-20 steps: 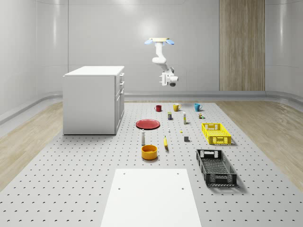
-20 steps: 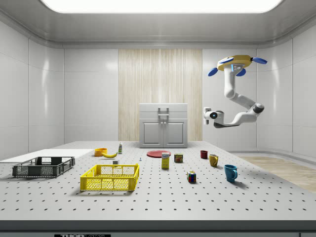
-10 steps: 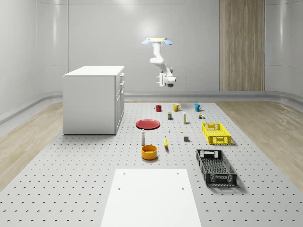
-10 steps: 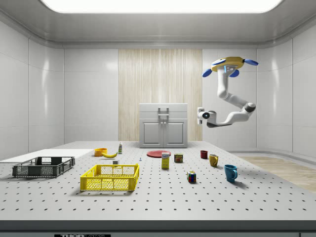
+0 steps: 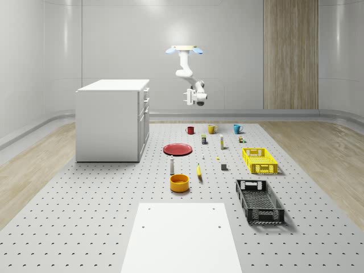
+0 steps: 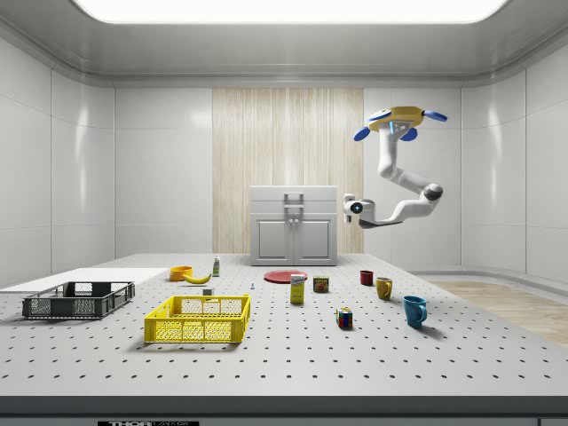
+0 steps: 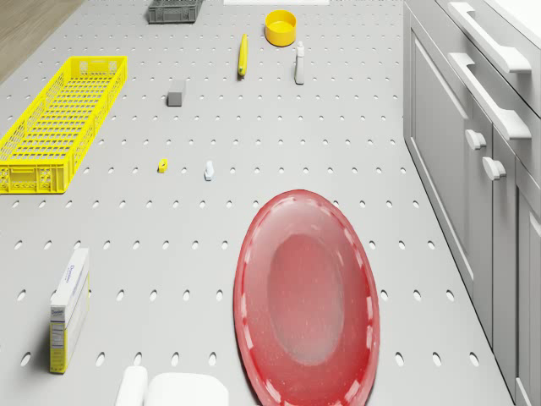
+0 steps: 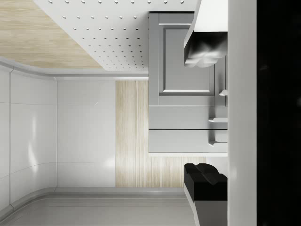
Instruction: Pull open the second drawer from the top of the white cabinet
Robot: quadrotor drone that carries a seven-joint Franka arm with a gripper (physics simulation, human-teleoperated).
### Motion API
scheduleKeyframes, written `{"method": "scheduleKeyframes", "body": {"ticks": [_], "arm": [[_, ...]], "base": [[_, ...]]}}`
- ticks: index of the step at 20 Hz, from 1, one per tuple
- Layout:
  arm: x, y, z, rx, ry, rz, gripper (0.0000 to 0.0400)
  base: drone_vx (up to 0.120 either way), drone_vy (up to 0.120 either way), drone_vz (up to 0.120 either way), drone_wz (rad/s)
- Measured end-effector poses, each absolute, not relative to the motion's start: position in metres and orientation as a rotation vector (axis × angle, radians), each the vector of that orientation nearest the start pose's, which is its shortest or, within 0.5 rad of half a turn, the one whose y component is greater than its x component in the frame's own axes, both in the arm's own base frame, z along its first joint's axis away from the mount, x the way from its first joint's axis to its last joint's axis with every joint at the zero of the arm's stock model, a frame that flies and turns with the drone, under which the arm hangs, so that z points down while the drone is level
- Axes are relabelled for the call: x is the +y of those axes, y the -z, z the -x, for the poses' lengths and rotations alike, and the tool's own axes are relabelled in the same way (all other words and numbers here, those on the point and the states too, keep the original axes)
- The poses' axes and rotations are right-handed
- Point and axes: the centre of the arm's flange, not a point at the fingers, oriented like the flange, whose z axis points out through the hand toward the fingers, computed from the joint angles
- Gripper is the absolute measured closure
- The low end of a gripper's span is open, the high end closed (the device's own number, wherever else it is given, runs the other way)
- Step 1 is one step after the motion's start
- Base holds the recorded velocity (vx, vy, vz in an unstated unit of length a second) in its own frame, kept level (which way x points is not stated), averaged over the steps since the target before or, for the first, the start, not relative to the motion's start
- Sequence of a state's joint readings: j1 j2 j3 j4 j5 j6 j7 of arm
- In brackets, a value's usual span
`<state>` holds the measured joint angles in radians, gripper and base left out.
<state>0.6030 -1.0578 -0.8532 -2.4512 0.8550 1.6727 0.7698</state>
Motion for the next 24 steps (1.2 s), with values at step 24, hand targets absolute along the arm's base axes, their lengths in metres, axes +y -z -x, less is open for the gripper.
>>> {"method": "scheduleKeyframes", "body": {"ticks": [24], "arm": [[-0.0997,-0.591,-0.3067,0.613,-0.613,1.484,0.01]], "base": [[0.12,-0.042,0.0,0.0]]}}
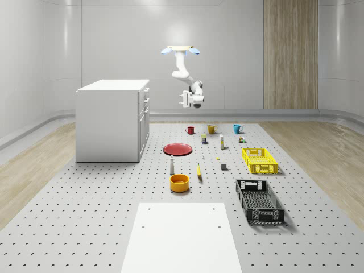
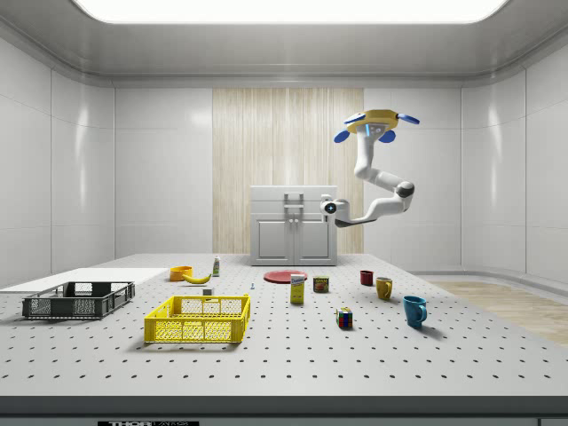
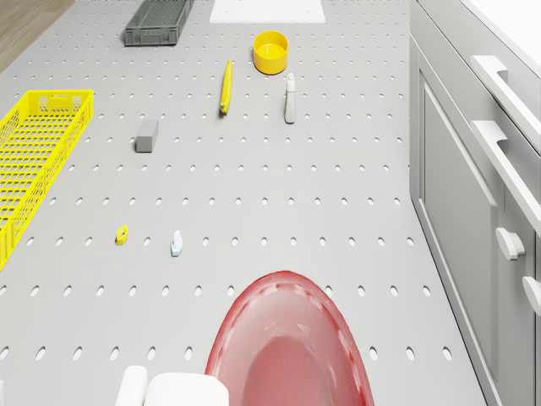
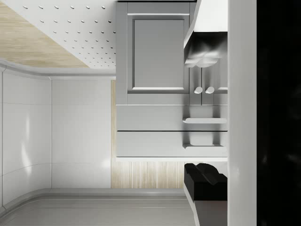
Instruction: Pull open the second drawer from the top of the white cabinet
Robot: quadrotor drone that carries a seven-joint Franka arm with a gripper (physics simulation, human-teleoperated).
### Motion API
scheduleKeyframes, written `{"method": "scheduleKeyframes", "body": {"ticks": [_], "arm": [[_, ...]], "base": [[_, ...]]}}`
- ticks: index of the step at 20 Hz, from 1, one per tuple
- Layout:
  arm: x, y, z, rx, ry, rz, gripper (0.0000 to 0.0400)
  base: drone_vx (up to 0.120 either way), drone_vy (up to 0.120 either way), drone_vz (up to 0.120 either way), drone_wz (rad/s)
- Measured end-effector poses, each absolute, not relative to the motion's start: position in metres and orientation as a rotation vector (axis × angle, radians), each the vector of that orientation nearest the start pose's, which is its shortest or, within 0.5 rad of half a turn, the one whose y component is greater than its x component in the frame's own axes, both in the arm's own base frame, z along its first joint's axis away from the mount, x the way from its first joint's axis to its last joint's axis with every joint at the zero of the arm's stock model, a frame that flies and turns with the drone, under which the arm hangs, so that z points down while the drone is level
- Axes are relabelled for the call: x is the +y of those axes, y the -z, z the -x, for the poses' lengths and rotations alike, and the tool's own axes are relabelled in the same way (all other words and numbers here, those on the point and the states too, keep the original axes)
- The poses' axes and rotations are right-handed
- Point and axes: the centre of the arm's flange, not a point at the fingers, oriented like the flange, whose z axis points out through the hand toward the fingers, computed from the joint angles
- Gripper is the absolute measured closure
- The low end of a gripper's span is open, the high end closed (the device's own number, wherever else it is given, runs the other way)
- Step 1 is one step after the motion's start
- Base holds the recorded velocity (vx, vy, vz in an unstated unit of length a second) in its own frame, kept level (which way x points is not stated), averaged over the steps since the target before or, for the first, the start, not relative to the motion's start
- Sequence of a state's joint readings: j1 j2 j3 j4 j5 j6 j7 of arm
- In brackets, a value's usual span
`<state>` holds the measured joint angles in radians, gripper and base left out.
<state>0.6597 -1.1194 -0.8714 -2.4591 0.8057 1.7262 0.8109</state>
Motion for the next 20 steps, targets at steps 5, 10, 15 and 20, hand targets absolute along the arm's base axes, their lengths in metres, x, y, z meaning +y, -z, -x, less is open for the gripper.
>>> {"method": "scheduleKeyframes", "body": {"ticks": [5,10,15,20], "arm": [[-0.0997,-0.591,-0.3067,0.613,-0.613,1.484,0.01],[-0.0997,-0.591,-0.3067,0.613,-0.613,1.484,0.01],[-0.0997,-0.591,-0.3067,0.613,-0.613,1.484,0.01],[-0.0997,-0.591,-0.3067,0.613,-0.613,1.484,0.01]], "base": [[0.12,-0.024,0.0,0.0],[0.12,0.0,0.0,0.0],[0.12,0.0,0.0,0.0],[0.12,0.0,0.0,0.0]]}}
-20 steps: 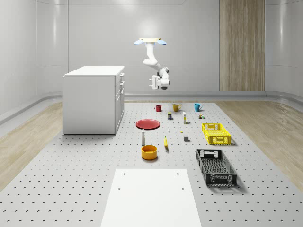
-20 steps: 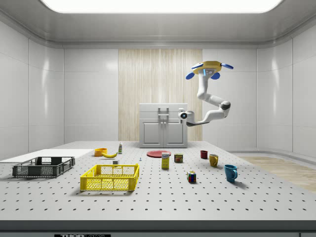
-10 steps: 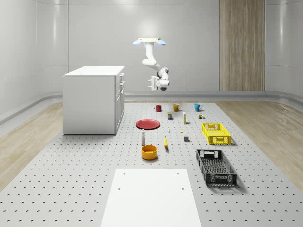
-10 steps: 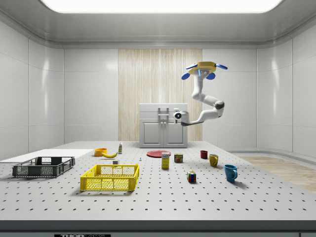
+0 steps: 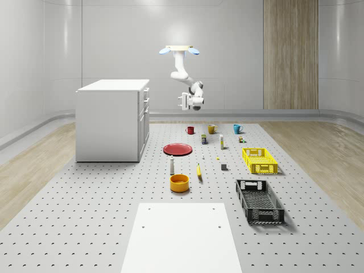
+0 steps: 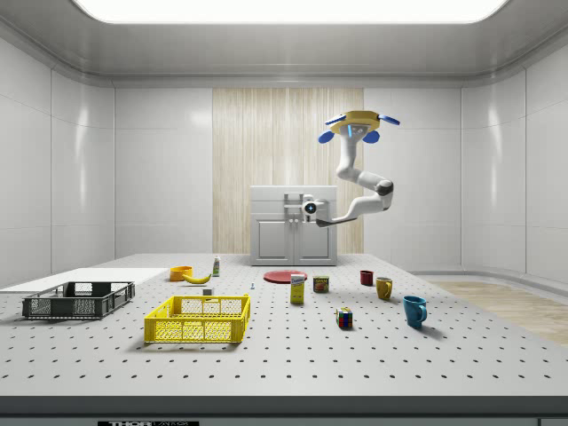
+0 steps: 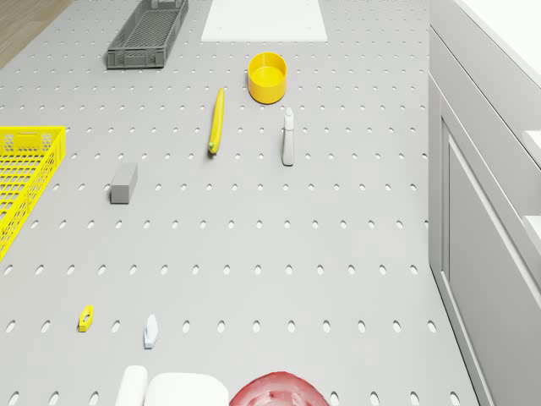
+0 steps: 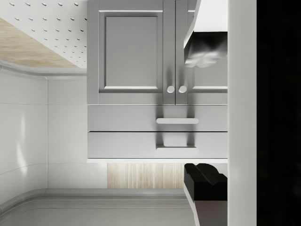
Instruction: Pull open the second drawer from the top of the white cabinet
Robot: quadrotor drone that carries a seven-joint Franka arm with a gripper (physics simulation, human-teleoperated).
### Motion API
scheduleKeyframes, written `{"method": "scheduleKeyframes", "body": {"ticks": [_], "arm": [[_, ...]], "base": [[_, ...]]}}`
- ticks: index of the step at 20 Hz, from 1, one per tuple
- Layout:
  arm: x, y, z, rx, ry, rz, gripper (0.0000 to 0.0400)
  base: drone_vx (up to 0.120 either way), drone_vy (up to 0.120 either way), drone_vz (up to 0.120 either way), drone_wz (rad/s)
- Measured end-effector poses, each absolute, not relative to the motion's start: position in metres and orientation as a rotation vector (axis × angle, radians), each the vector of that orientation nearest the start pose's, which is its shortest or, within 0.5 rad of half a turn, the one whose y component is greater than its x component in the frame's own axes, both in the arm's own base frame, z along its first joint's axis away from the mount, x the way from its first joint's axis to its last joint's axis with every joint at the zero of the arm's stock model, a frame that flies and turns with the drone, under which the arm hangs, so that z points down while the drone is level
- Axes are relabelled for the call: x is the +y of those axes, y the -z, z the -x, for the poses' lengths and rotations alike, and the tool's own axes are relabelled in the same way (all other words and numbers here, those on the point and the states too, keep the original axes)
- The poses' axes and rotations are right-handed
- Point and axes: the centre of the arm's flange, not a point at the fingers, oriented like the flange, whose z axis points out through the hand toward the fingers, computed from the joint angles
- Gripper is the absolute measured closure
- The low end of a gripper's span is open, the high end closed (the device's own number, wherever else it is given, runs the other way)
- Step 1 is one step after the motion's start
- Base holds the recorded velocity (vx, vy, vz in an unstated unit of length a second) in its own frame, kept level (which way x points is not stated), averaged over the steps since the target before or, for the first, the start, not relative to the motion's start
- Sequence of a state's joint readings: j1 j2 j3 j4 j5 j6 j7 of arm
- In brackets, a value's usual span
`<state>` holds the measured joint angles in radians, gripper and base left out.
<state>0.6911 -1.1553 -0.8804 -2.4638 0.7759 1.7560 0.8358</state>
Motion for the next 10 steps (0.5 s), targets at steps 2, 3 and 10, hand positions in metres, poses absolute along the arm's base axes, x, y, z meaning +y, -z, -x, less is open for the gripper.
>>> {"method": "scheduleKeyframes", "body": {"ticks": [2,3,10], "arm": [[-0.0997,-0.591,-0.3067,0.613,-0.613,1.484,0.01],[-0.0997,-0.591,-0.3067,0.613,-0.613,1.484,0.01],[-0.0996,-0.591,-0.3067,0.613,-0.613,1.484,0.01]], "base": [[0.12,0.0,0.0,0.0],[0.12,0.0,0.0,0.0],[0.12,0.0,0.0,0.0]]}}
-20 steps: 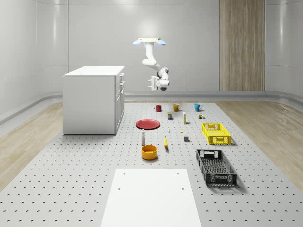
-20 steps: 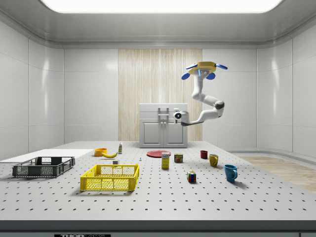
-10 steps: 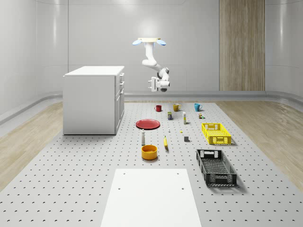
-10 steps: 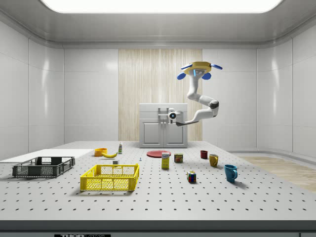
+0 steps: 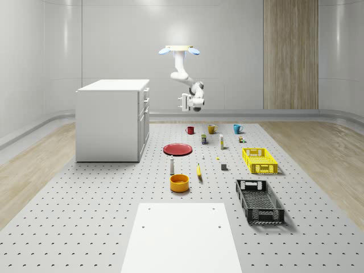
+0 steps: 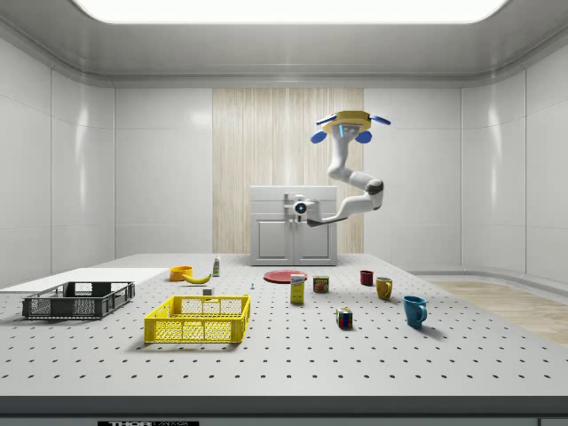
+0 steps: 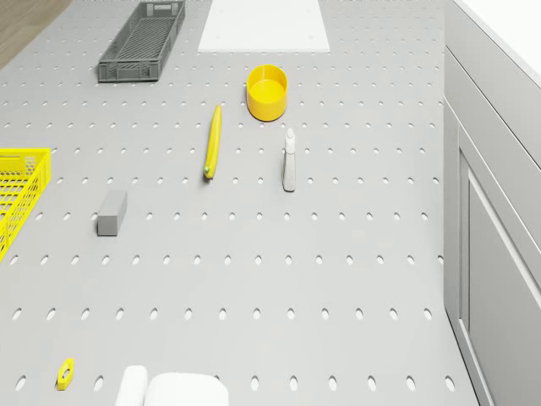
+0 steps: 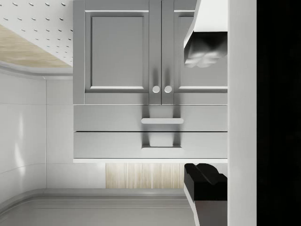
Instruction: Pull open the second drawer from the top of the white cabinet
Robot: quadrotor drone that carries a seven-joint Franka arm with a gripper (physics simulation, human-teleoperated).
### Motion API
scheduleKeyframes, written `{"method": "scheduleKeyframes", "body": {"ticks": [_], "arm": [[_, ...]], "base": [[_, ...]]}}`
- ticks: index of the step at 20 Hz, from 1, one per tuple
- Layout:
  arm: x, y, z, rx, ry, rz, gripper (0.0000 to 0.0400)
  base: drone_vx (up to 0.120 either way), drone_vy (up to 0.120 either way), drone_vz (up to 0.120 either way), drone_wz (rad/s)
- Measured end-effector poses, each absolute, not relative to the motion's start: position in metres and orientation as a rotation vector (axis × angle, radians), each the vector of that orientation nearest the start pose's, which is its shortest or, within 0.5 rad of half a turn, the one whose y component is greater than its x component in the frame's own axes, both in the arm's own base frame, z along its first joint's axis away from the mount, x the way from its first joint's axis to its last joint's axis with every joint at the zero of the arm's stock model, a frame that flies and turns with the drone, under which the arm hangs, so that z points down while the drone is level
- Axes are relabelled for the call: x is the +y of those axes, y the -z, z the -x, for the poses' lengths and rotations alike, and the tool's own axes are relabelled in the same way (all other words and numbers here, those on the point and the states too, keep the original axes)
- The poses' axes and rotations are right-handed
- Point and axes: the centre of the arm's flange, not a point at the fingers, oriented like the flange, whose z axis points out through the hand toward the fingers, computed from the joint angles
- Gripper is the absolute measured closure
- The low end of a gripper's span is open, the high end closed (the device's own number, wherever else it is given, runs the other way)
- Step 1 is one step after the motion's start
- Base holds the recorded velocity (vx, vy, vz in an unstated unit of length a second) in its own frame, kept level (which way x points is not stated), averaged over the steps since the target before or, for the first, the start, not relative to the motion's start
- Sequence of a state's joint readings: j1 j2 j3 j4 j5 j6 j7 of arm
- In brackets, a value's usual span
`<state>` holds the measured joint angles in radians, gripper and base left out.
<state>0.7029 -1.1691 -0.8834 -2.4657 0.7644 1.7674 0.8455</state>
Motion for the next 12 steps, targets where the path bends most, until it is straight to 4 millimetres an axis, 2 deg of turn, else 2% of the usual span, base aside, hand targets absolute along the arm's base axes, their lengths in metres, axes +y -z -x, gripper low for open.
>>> {"method": "scheduleKeyframes", "body": {"ticks": [5,12], "arm": [[-0.087,-0.591,-0.307,0.613,-0.613,1.484,0.01],[-0.055,-0.591,-0.307,0.613,-0.613,1.484,0.01]], "base": [[0.008,0.0,0.0,0.0],[0.0,0.0,0.0,0.0]]}}
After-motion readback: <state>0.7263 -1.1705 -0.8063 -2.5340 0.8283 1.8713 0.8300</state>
